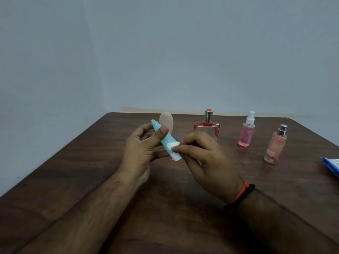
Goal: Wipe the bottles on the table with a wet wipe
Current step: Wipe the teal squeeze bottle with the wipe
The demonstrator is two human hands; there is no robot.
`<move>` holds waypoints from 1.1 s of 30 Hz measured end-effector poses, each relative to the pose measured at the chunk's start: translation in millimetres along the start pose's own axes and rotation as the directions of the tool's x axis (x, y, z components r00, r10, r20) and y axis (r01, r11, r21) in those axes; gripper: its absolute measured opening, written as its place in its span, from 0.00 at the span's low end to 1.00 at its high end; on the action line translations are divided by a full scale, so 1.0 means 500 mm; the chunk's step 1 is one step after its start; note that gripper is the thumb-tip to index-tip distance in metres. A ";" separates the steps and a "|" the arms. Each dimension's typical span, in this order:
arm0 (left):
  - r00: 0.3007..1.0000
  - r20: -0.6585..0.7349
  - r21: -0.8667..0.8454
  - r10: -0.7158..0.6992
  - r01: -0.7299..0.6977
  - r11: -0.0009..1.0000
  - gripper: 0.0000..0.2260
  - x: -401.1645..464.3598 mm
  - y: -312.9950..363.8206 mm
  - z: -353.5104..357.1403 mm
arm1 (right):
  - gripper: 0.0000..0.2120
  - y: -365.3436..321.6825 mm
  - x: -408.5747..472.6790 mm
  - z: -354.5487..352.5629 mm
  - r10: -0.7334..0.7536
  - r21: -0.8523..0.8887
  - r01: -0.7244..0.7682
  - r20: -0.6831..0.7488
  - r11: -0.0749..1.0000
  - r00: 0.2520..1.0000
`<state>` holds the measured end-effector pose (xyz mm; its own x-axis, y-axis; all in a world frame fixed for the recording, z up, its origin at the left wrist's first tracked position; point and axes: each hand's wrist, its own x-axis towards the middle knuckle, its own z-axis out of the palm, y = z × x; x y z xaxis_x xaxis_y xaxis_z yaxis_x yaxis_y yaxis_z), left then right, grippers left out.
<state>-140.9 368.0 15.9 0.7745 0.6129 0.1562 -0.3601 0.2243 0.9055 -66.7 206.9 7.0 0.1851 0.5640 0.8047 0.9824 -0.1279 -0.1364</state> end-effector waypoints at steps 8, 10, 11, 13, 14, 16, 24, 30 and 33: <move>0.946 -0.093 0.425 0.311 -0.245 0.871 0.31 0.022 -0.009 -0.018 | 0.07 0.015 -0.007 0.002 0.079 -0.071 -0.073 0.097 0.995 0.992; 0.914 -0.090 0.636 0.397 -0.254 0.729 0.31 0.030 -0.017 -0.022 | 0.07 0.024 -0.008 0.002 0.150 -0.068 -0.146 0.069 0.987 0.986; 0.906 -0.087 0.699 0.415 -0.241 0.673 0.30 0.035 -0.023 -0.021 | 0.07 0.029 -0.009 0.003 0.190 -0.049 -0.187 0.057 0.981 0.980; 0.904 -0.082 0.768 0.419 -0.210 0.604 0.30 0.050 -0.034 -0.017 | 0.07 0.038 -0.009 0.007 0.277 -0.003 -0.277 0.036 0.961 0.960; 0.905 -0.086 0.788 0.417 -0.194 0.584 0.30 0.058 -0.039 -0.014 | 0.08 0.042 -0.010 0.009 0.318 0.012 -0.318 0.024 0.948 0.948; 0.904 -0.099 0.810 0.416 -0.169 0.561 0.31 0.074 -0.046 -0.013 | 0.09 0.047 -0.010 0.011 0.374 0.014 -0.373 -0.001 0.928 0.928; 0.893 -0.112 0.824 0.435 -0.162 0.544 0.29 0.096 -0.060 -0.012 | 0.11 0.056 -0.012 0.017 0.446 -0.035 -0.445 0.020 0.895 0.895; 0.890 -0.058 0.838 0.452 -0.203 0.507 0.32 0.098 -0.069 -0.010 | 0.12 0.058 -0.012 0.019 0.465 -0.043 -0.464 0.043 0.885 0.884; 0.891 -0.060 0.840 0.449 -0.198 0.505 0.32 0.099 -0.074 -0.011 | 0.12 0.058 -0.011 0.018 0.475 -0.036 -0.474 0.058 0.880 0.878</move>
<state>-92.2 394.5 -11.9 0.4976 0.6923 0.5226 0.1013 -0.6448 0.7576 -39.3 207.4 -6.6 0.6309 0.4820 0.6080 0.7757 -0.4092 -0.4805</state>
